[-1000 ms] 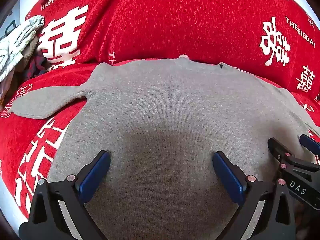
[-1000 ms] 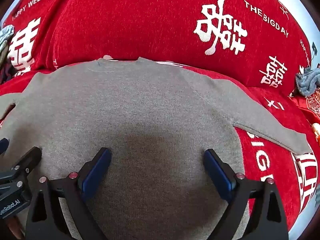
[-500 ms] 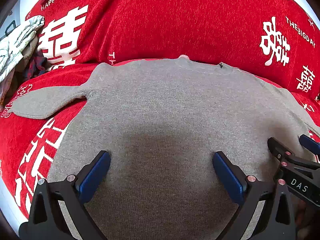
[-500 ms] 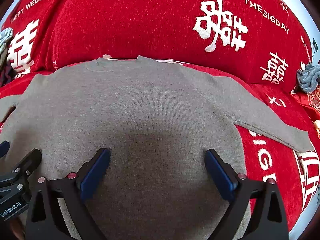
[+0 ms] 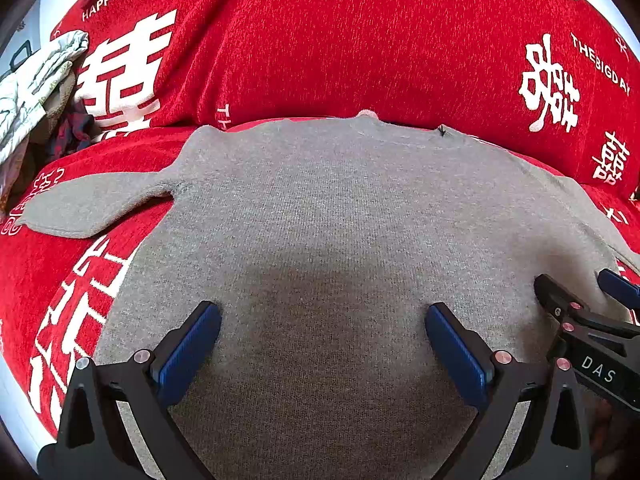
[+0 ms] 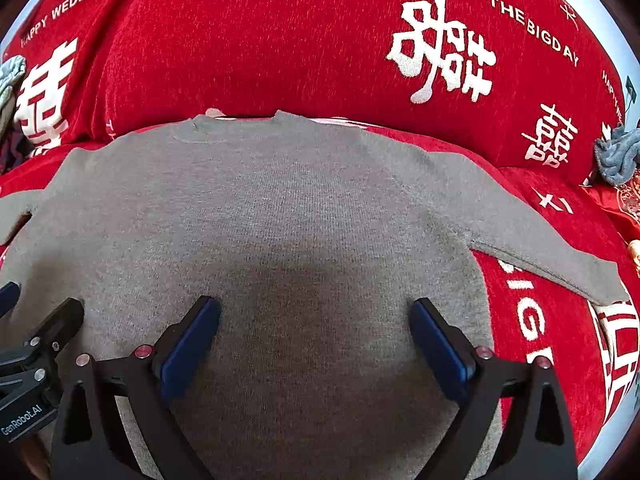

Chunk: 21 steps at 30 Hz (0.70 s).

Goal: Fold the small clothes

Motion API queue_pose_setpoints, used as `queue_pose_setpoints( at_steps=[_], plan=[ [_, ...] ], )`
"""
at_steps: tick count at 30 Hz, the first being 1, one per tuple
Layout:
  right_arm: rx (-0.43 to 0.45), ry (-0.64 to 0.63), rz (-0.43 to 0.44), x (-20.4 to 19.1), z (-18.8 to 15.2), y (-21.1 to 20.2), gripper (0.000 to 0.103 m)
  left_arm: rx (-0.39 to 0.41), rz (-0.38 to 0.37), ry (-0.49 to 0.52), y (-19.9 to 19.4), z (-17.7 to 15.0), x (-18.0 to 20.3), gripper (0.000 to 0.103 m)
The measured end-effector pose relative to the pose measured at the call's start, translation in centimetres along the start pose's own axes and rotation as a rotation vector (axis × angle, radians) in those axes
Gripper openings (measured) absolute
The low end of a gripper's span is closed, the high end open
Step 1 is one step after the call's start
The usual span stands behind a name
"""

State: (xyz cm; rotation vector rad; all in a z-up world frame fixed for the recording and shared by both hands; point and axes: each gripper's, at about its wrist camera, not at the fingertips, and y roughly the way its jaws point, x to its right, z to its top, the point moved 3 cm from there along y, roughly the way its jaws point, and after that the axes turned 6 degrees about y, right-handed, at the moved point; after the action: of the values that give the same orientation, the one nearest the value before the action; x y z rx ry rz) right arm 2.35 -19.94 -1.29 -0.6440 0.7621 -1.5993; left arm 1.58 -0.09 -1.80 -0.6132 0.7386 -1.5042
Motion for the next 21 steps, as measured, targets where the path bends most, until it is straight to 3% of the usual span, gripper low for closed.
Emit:
queue_pose_setpoints(
  at_steps=[13,21],
  plan=[
    [-0.005,0.001,0.002,0.26,0.01,0.05,0.097,0.001,-0.001,0.0,0.03,-0.05,-0.06,0.103],
    [-0.096,0.022,-0.007,0.31,0.24,0.68,0.097,0.001,-0.001,-0.001,0.05,-0.07,-0.07,0.103]
  ],
)
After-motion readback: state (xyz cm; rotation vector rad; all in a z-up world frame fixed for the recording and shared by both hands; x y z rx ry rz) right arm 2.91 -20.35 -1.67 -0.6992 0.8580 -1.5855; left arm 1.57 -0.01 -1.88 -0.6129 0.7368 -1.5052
